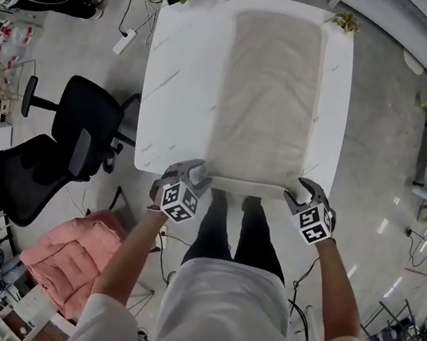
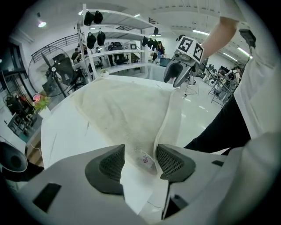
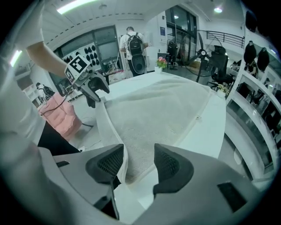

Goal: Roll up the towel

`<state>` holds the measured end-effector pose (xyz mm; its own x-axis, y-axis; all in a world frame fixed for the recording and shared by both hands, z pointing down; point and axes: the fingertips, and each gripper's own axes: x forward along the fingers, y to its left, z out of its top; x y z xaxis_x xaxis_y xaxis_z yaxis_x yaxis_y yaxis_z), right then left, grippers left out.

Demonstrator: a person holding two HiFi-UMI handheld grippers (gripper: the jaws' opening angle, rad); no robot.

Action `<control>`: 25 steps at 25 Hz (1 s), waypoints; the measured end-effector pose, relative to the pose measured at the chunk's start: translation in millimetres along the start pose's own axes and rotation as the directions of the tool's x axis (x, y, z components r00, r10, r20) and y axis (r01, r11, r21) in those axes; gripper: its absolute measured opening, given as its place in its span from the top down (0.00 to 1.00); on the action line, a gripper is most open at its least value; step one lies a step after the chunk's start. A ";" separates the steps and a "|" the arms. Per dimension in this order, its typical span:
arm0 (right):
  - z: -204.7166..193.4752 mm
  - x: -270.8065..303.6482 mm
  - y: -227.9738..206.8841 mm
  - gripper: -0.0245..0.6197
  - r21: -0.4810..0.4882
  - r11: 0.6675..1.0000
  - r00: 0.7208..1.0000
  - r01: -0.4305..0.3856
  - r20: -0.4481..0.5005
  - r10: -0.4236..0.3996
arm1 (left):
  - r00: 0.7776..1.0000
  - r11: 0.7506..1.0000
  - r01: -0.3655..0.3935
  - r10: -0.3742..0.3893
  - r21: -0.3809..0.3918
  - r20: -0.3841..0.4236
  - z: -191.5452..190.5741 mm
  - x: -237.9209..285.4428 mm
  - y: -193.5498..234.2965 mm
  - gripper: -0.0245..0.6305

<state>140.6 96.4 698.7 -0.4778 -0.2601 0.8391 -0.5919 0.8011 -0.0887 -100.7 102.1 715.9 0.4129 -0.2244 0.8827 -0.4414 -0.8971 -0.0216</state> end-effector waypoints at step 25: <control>-46.1 21.7 59.2 0.66 -0.358 0.934 0.993 -0.007 -0.113 -0.036 | 0.999 0.944 -0.037 0.043 0.329 -0.009 -19.8 21.2 -61.4 0.70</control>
<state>125.1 163.0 736.4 -0.3799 -0.2260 0.8970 -0.3167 0.9429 0.1034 -80.7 159.9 745.2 0.3862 -0.2587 0.8854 -0.1701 -0.9634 -0.2073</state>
